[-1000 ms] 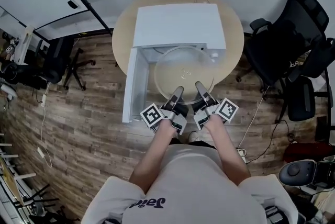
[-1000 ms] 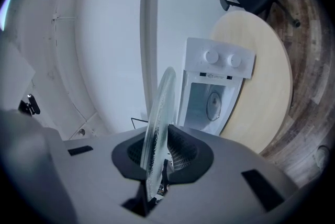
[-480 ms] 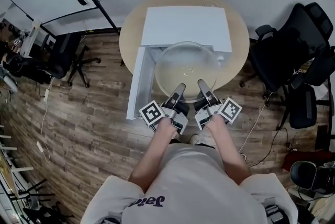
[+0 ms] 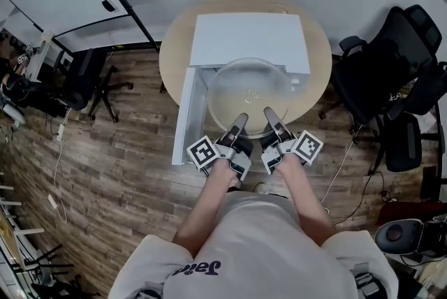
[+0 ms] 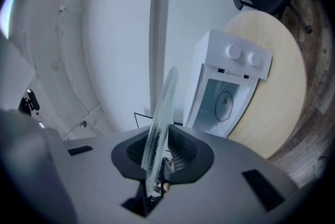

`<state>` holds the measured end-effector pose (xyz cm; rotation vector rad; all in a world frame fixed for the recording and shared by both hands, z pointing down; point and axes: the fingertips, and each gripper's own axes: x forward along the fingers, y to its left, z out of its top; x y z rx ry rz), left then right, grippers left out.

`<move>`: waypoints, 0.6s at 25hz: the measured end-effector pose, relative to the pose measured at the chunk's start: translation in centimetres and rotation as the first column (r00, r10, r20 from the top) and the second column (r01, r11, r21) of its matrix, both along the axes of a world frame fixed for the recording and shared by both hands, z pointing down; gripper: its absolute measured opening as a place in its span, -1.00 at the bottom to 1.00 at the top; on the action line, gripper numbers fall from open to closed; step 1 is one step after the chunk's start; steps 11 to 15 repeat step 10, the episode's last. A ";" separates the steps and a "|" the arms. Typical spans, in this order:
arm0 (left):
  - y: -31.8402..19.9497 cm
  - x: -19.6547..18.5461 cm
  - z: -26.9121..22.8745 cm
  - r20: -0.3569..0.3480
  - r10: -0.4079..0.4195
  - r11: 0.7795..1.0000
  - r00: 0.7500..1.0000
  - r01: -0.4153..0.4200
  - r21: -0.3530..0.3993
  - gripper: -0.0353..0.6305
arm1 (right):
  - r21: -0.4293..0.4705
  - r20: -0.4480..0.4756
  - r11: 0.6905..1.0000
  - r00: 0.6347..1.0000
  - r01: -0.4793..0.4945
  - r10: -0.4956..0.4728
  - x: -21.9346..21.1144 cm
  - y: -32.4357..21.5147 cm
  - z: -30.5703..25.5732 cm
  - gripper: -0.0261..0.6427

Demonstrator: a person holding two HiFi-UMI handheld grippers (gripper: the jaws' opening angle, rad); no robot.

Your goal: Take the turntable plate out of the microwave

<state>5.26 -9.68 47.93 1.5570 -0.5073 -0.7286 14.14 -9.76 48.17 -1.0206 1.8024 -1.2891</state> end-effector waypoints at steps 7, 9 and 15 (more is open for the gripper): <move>-0.2 0.0 -0.1 0.002 0.019 1.000 1.000 -0.019 0.012 -0.80 | 0.026 -0.008 1.000 1.000 -0.003 0.003 -0.1 -0.1 -0.1 -0.77; -0.2 -0.1 0.0 0.004 0.024 1.000 1.000 -0.024 0.015 -0.80 | 0.028 -0.014 1.000 1.000 -0.002 0.002 -0.2 -0.2 0.0 -0.77; -0.2 -0.1 0.1 0.006 0.026 1.000 1.000 -0.026 0.016 -0.80 | 0.029 -0.019 1.000 1.000 -0.001 0.002 -0.2 -0.2 0.1 -0.77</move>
